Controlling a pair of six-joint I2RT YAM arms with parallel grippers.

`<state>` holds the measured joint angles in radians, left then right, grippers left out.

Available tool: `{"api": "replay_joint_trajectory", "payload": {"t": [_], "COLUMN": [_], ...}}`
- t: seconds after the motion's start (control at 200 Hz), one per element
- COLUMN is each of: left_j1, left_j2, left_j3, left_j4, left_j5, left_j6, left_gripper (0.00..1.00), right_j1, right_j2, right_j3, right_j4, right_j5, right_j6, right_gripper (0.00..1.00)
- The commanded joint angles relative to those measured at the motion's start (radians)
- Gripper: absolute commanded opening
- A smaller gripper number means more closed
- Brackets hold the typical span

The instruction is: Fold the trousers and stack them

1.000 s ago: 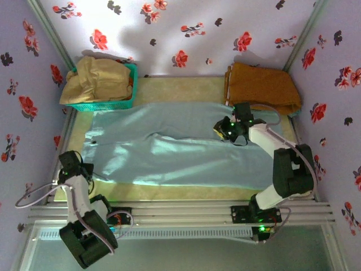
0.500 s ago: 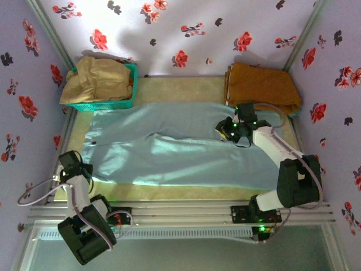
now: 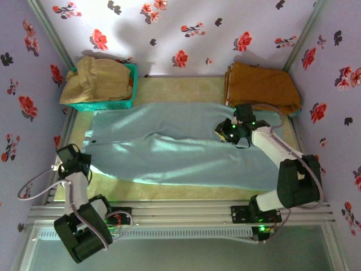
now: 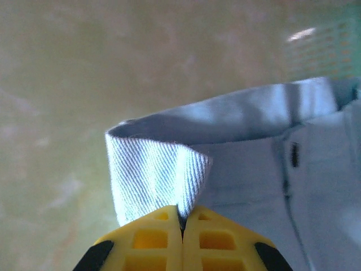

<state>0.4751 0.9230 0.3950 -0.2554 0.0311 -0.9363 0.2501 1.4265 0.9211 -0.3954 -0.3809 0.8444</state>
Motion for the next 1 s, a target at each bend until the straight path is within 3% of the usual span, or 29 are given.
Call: {"api": "replay_joint_trajectory", "payload": {"t": [0.0, 0.165, 0.24, 0.3, 0.33, 0.435, 0.76, 0.995], "left_j1": [-0.027, -0.081, -0.093, -0.098, -0.098, -0.101, -0.106, -0.116], "left_j2": [0.094, 0.292, 0.352, 0.367, 0.363, 0.315, 0.097, -0.035], "left_j3": [0.064, 0.108, 0.145, 0.166, 0.173, 0.183, 0.139, 0.065], "left_j4": [0.049, 0.136, 0.133, 0.114, 0.100, 0.046, -0.202, -0.328], "left_j5": [0.013, 0.041, 0.063, 0.075, 0.076, 0.081, 0.111, 0.090], "left_j6": [0.002, 0.008, 0.028, 0.044, 0.047, 0.055, 0.066, 0.063], "left_gripper": [0.00, 0.00, 0.20, 0.47, 0.56, 0.71, 0.77, 0.76], "right_j1": [0.008, 0.010, 0.010, 0.011, 0.010, 0.010, -0.007, -0.086], "right_j2": [-0.012, -0.020, -0.025, -0.029, -0.032, -0.029, 0.007, -0.008], "right_j3": [0.017, 0.012, 0.008, 0.000, -0.006, -0.020, -0.085, -0.128], "right_j4": [-0.011, -0.014, -0.011, -0.007, 0.000, 0.036, 0.204, 0.216], "right_j5": [0.012, 0.015, 0.018, 0.023, 0.026, 0.017, -0.084, -0.154], "right_j6": [-0.008, -0.011, -0.017, -0.021, -0.021, -0.022, 0.006, 0.009], "right_gripper": [0.28, 0.29, 0.30, 0.31, 0.32, 0.33, 0.36, 0.40]}}
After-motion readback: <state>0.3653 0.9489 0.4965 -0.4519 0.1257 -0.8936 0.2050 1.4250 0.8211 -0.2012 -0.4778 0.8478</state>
